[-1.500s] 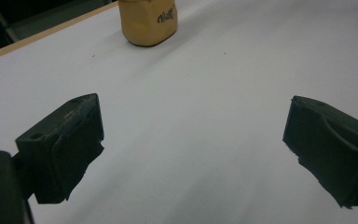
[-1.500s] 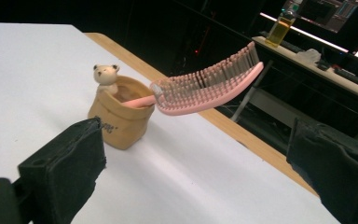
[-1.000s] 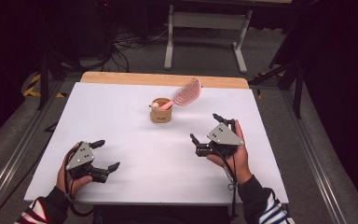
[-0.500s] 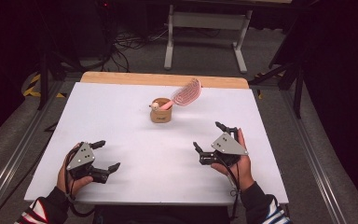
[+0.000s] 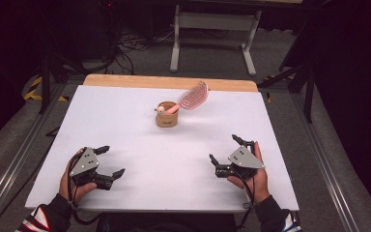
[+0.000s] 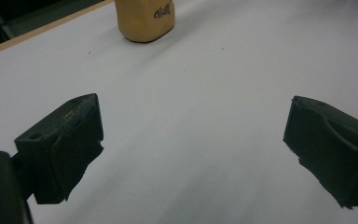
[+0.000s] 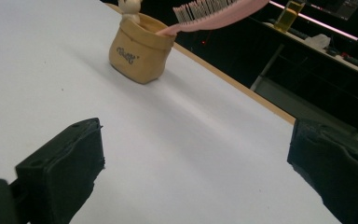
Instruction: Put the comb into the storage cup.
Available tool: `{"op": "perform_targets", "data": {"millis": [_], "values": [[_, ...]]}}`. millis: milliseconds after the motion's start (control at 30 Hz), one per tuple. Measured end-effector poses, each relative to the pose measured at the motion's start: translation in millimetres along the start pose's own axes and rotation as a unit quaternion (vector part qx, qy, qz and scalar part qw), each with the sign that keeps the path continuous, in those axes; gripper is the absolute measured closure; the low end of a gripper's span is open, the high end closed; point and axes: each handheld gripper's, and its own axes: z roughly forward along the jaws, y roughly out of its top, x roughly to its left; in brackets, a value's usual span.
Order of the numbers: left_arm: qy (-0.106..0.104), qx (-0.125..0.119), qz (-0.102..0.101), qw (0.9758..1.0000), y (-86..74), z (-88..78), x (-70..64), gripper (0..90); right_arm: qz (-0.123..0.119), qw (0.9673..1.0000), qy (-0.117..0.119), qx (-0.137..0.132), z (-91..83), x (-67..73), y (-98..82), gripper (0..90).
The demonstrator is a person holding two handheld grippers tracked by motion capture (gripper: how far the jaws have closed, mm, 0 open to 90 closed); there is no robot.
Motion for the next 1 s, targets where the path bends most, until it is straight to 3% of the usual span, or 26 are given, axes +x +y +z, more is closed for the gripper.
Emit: {"op": "perform_targets", "data": {"millis": [433, 700, 1000], "values": [[0.000, 0.003, 0.004, 1.0000, 0.2, 1.3, -1.7, 5.4, 0.034, 0.9993, -0.003, 0.013, -12.3, -11.9, -30.1, 4.0], [0.005, -0.001, 0.004, 1.0000, 0.9, 0.9, -2.0, 5.1, 0.033, 0.9991, -0.011, 0.025, -17.7, -16.4, -42.9, 4.0], [0.007, -0.002, 0.008, 0.9999, 2.7, 0.6, -3.4, 4.9, 0.033, 0.9993, -0.010, 0.017, -18.7, -14.9, -41.6, 4.1]]}}
